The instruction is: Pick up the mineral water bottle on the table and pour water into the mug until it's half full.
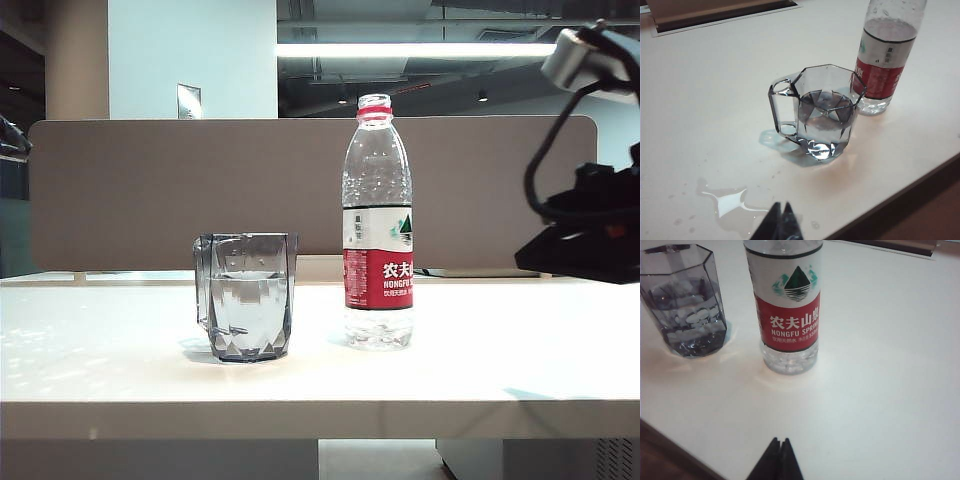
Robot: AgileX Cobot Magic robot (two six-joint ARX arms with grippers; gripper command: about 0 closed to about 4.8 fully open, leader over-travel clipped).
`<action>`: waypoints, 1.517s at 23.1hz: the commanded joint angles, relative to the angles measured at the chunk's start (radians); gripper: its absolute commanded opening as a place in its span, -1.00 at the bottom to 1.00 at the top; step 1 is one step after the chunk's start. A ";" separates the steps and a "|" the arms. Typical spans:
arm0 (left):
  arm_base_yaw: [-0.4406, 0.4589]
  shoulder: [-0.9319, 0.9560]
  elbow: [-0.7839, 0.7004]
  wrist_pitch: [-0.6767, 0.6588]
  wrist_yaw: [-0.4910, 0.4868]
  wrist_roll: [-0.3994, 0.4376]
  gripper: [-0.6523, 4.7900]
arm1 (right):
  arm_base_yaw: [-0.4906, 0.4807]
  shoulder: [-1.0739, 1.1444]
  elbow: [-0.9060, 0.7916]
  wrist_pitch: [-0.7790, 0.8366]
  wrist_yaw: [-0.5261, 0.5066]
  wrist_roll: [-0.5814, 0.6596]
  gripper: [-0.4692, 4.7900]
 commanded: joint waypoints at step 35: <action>0.001 0.000 0.001 0.013 0.004 0.000 -0.78 | -0.453 -0.563 -0.072 -0.604 -0.137 0.067 -0.84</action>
